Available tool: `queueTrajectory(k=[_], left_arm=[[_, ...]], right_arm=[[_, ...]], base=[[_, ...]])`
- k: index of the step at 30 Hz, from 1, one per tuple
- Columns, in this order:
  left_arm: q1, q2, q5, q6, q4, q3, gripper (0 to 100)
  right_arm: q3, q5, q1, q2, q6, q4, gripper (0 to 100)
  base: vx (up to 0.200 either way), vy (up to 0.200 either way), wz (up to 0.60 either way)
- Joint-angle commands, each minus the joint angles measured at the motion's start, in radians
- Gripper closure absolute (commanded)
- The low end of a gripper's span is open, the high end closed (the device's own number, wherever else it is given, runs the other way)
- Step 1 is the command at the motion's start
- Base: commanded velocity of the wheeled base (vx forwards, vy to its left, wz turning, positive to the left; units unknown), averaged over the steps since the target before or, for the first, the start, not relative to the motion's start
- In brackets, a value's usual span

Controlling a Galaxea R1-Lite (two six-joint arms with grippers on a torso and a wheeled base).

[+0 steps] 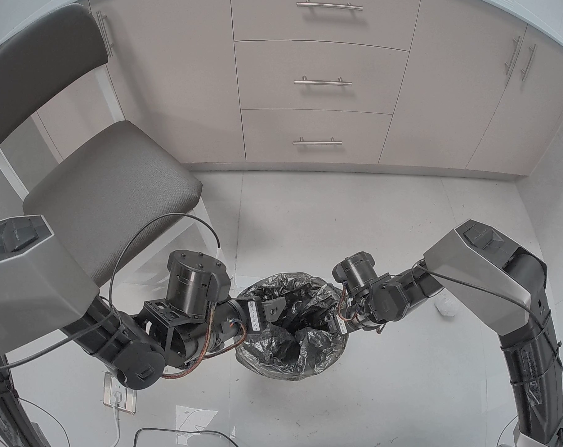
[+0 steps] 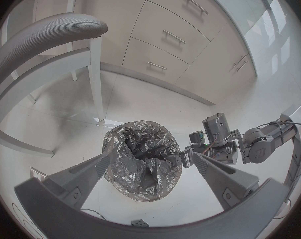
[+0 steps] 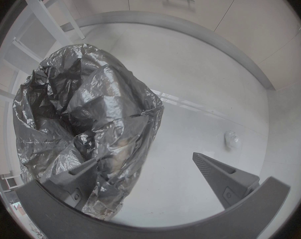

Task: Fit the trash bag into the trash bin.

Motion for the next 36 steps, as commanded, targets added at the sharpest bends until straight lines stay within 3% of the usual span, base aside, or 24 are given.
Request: queueTrajectory(k=[1, 9, 13, 36], left_arm=[[0.0, 0.001, 0.001, 0.0, 0.0, 0.0, 0], [0.0, 0.005, 0.001, 0.0, 0.0, 0.0, 0], [0.0, 0.005, 0.001, 0.0, 0.0, 0.0, 0], [0.0, 0.005, 0.001, 0.0, 0.0, 0.0, 0]], right_arm=[[-0.013, -0.024, -0.001, 0.005, 0.0, 0.008, 0], [-0.013, -0.045, -0.009, 0.005, 0.003, 0.04, 0], [-0.015, -0.093, -0.021, 0.002, 0.0, 0.04, 0], [-0.003, -0.106, -0.038, -0.075, 0.009, 0.126, 0]], base=[[0.0, 0.0, 0.0], [0.0, 0.0, 0.0], [0.0, 0.0, 0.0], [0.0, 0.0, 0.0]])
